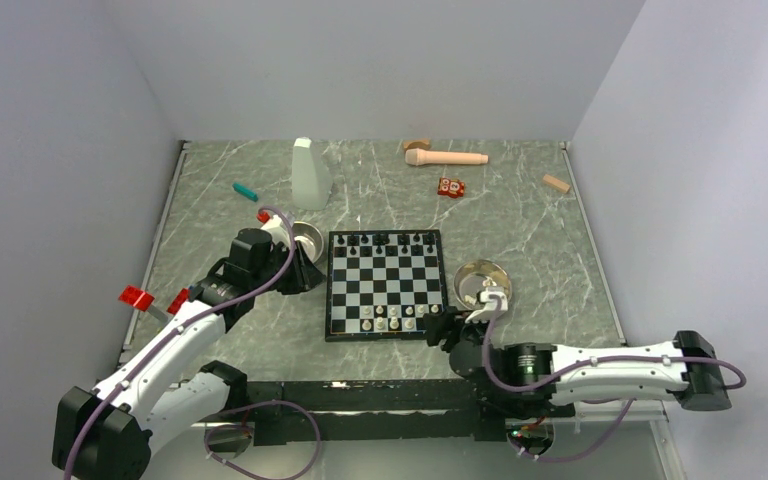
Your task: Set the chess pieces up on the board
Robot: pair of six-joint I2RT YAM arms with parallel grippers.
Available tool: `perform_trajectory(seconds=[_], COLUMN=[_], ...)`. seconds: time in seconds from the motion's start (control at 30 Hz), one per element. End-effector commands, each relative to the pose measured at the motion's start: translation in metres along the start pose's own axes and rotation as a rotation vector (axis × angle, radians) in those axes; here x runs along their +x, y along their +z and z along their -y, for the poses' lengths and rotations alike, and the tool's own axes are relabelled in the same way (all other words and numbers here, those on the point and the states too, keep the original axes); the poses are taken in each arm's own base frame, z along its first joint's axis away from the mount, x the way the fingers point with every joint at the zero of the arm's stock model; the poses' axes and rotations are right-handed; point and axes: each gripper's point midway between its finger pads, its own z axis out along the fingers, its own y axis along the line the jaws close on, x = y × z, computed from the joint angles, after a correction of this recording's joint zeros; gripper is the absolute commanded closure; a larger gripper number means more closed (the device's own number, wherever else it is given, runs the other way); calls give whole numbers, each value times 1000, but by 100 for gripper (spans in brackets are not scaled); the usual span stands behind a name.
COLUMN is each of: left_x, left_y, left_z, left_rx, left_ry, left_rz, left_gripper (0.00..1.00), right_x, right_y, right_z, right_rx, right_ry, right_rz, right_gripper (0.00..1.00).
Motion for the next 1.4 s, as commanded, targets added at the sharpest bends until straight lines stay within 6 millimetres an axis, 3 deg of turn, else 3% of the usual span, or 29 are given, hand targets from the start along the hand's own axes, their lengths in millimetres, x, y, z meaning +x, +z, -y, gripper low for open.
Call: perform_trajectory(seconds=[0.0,0.13,0.33,0.6,0.8,1.0,1.37], left_x=[-7,-8,-9,-7,-7,-6,-5], left_y=[1,2,1,-1,0,-3,-6], left_z=[9,10,10,10,10,10,11], left_rx=[41,42,41,38,44,42,45], left_ry=[0,0,4,1,-6,0,-2], left_rz=[26,26,27,29,25,27,31], left_gripper=[69,69,69,69,70,69,69], right_x=[-29,-38,-35,-10,15,25,12], right_y=[-12,-19,-18,6,17,20,16], right_z=[11,10,5,-4,-23,-19,-4], right_rx=[50,64,104,27,31,155,285], right_ry=[42,66,36,72,14,63,175], right_rz=[30,-2,-137,-394,-562,-624,-704], right_gripper=[31,30,34,45,49,52,53])
